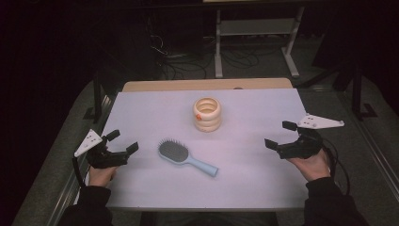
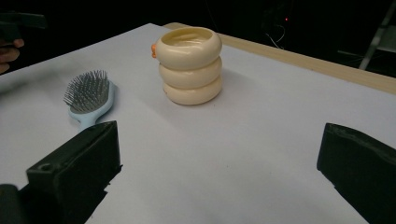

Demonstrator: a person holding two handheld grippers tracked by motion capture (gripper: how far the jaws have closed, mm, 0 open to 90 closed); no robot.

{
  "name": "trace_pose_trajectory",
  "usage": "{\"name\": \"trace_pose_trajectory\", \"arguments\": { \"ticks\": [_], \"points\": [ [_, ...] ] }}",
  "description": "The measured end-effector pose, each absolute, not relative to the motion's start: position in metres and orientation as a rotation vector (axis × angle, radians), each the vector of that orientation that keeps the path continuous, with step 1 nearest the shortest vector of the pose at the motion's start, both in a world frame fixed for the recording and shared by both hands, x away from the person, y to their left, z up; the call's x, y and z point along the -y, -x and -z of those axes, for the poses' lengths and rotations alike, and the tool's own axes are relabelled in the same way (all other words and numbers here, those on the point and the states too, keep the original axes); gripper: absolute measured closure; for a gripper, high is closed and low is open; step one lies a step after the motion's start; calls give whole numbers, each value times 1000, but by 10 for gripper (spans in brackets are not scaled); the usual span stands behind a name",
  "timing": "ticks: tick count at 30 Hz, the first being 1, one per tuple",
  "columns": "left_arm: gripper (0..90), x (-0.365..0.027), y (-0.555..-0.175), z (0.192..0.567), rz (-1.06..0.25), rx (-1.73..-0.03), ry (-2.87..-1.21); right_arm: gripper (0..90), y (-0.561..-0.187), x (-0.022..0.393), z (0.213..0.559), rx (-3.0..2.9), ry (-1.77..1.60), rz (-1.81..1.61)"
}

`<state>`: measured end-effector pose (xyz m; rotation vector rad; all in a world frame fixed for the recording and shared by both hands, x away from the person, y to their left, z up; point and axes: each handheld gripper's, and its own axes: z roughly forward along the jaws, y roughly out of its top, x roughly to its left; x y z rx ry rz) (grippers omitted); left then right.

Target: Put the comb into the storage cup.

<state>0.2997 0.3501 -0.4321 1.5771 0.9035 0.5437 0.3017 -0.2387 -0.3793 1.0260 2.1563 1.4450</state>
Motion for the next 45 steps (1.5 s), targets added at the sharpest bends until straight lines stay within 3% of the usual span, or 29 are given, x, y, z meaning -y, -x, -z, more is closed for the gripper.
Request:
{"name": "trace_pose_trajectory", "arguments": {
  "ticks": [9,45],
  "points": [
    [0,-350,-300,432,-540,-905,-1575,0,-307,223,360,-2229,-951,-1431],
    [0,-351,-299,432,-536,-897,-1571,0,-324,156,343,-2435,-755,-1362]
  ]
}}
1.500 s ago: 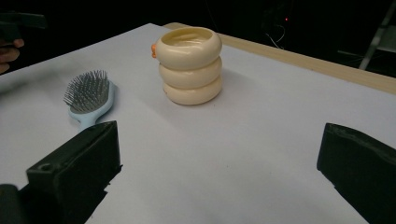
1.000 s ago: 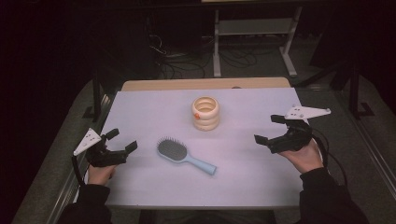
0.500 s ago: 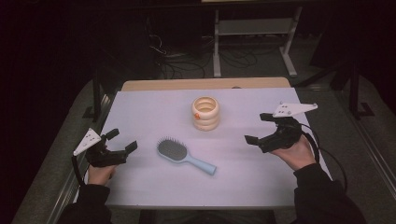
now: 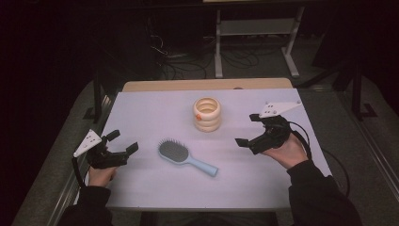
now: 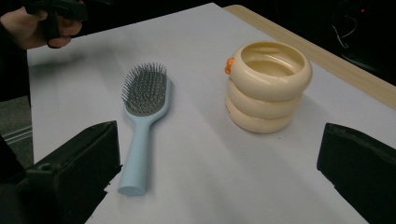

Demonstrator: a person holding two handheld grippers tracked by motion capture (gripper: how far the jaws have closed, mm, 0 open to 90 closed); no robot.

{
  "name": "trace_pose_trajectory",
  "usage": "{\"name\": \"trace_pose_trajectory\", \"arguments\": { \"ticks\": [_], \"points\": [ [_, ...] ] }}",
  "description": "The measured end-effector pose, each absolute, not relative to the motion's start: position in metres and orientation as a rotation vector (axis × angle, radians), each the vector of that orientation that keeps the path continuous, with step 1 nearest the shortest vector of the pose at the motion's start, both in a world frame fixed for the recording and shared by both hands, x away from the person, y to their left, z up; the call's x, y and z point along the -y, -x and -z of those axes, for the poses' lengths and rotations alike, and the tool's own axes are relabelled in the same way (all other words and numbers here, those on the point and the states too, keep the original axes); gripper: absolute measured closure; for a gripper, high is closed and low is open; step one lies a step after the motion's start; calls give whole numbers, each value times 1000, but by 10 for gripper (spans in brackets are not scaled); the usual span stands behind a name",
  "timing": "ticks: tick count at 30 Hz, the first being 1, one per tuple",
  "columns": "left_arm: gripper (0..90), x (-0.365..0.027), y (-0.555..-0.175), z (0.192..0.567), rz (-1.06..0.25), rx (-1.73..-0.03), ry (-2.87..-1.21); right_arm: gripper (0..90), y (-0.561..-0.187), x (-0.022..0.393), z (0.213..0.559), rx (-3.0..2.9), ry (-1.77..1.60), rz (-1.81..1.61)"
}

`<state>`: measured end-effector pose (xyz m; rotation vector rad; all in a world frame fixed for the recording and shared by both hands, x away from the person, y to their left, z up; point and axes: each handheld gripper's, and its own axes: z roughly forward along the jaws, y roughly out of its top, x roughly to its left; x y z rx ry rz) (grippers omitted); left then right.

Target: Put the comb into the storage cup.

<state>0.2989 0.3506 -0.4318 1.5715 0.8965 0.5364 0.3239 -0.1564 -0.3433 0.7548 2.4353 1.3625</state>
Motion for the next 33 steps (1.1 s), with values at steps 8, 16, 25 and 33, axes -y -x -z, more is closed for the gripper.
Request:
{"name": "trace_pose_trajectory", "arguments": {
  "ticks": [8,16,25,33],
  "points": [
    [0,-351,-299,432,-535,-896,-1572,0,-328,146,344,-2467,-746,-1357],
    [0,-350,-299,432,-534,-895,-1573,0,-329,137,347,-2500,-728,-1338],
    [0,-350,-299,432,-533,-893,-1572,0,-331,127,349,-2533,-712,-1333],
    [0,-350,-299,432,-535,-889,-1570,0,-332,117,351,-2565,-694,-1325]
  ]
}}
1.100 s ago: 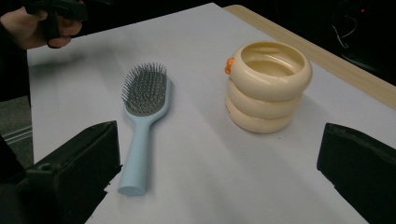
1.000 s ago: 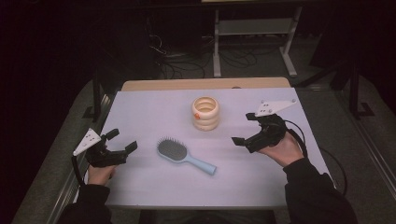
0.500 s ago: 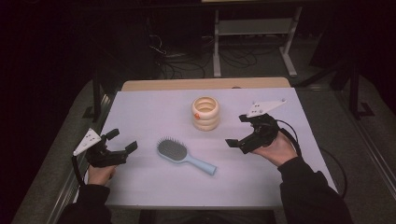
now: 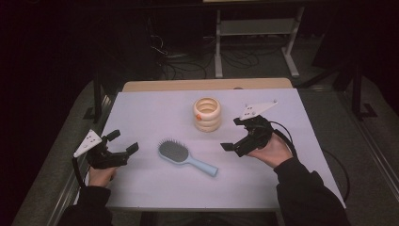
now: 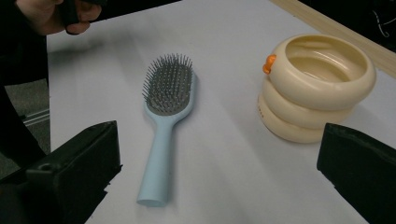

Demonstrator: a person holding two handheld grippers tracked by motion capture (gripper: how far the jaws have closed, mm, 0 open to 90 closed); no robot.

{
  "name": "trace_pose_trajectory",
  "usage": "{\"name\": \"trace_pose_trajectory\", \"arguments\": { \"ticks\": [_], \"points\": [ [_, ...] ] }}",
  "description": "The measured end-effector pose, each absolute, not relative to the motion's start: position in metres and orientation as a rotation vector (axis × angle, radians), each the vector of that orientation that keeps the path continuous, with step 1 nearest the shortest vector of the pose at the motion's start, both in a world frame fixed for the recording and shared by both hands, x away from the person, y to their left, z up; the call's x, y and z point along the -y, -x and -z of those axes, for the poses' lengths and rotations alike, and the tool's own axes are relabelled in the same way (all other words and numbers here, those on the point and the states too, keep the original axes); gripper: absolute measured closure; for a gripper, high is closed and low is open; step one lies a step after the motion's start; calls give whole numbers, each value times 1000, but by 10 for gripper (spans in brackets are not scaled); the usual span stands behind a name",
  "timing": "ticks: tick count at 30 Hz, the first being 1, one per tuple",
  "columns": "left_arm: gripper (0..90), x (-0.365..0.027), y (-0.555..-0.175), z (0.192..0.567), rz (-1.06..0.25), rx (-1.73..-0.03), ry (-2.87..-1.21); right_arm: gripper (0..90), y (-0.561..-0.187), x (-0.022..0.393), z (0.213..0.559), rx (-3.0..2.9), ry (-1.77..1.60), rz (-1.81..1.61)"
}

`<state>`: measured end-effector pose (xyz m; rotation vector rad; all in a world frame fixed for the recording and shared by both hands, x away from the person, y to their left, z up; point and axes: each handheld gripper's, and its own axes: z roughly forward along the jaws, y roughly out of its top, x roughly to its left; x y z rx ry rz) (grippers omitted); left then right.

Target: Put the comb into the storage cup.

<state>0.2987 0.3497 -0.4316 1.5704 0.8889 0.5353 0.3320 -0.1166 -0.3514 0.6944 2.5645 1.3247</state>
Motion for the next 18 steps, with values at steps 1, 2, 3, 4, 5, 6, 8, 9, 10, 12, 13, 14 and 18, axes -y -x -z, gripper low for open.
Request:
{"name": "trace_pose_trajectory", "arguments": {
  "ticks": [1,2,3,4,5,6,8,9,10,12,13,14,18],
  "points": [
    [0,-350,-299,432,-535,-889,-1570,0,-332,115,352,-2570,-690,-1323],
    [0,-350,-299,432,-535,-889,-1570,0,-333,112,352,-2581,-685,-1320],
    [0,-350,-299,432,-534,-889,-1570,0,-333,112,352,-2581,-685,-1320],
    [0,-350,-299,432,-534,-889,-1571,0,-333,110,353,-2587,-683,-1315],
    [0,-350,-299,432,-534,-889,-1571,0,-333,108,354,-2592,-675,-1311],
    [0,-350,-299,432,-533,-889,-1571,0,-334,106,354,-2597,-673,-1310],
    [0,-350,-299,432,-534,-888,-1572,0,-334,101,356,-2616,-664,-1298],
    [0,-350,-299,432,-534,-888,-1572,0,-334,101,356,-2616,-664,-1298],
    [0,-350,-299,432,-534,-888,-1571,0,-334,99,356,-2621,-658,-1298],
    [0,-350,-299,432,-534,-887,-1571,0,-335,94,358,-2635,-649,-1290],
    [0,-350,-299,432,-534,-887,-1571,0,-335,94,358,-2635,-649,-1290],
    [0,-350,-299,432,-534,-887,-1571,0,-335,91,359,-2644,-645,-1288],
    [0,-350,-299,432,-533,-885,-1573,0,-336,87,361,-2659,-640,-1279]
  ]
}}
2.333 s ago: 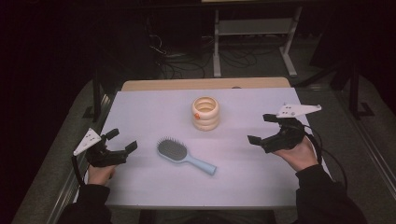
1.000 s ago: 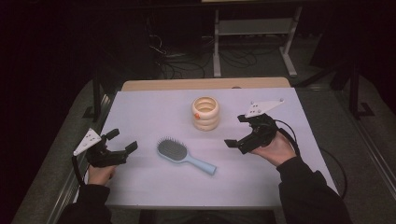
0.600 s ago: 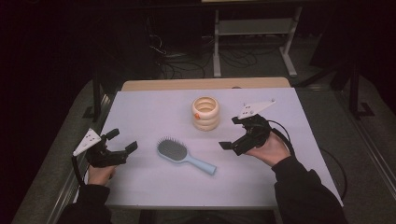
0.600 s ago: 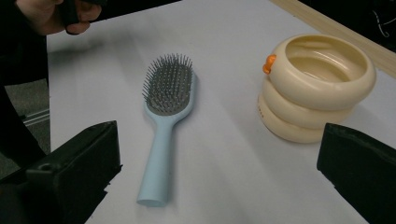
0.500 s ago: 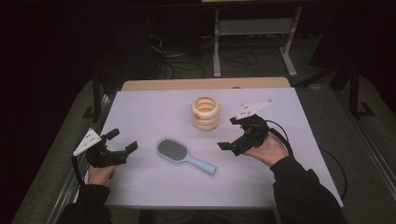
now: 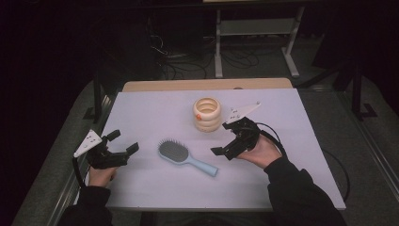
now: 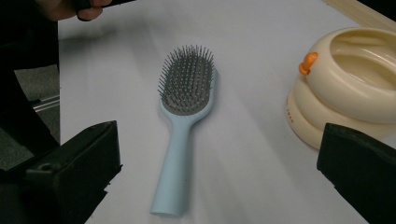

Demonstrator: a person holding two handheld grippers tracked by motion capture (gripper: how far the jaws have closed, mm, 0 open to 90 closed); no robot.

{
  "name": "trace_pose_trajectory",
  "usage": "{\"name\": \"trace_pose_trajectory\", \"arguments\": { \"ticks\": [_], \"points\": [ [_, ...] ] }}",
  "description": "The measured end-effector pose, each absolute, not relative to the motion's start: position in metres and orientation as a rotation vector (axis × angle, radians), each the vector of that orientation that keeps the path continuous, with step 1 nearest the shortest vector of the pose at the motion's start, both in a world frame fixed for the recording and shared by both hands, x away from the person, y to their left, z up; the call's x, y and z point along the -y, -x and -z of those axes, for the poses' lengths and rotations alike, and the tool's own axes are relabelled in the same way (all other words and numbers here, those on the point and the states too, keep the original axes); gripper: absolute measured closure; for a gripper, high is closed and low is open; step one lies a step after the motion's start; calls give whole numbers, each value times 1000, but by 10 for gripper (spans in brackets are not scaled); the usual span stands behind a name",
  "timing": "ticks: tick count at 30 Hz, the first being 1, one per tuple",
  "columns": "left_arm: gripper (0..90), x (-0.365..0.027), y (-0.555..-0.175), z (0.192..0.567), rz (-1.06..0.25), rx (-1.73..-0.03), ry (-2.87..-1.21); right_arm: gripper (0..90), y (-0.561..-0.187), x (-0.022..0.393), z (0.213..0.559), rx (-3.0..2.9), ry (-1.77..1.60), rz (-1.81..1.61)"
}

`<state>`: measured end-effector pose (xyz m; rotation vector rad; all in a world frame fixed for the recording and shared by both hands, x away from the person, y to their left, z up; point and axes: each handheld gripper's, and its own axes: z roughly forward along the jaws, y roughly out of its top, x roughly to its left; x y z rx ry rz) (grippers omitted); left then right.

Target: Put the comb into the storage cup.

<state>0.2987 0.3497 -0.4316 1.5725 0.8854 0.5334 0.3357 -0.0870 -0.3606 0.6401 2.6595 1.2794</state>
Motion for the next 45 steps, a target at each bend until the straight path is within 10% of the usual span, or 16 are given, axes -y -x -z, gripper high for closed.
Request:
{"name": "trace_pose_trajectory", "arguments": {
  "ticks": [45],
  "points": [
    [0,-349,-299,432,-529,-876,-1575,0,-343,25,395,-2878,-553,-1056]
  ]
}}
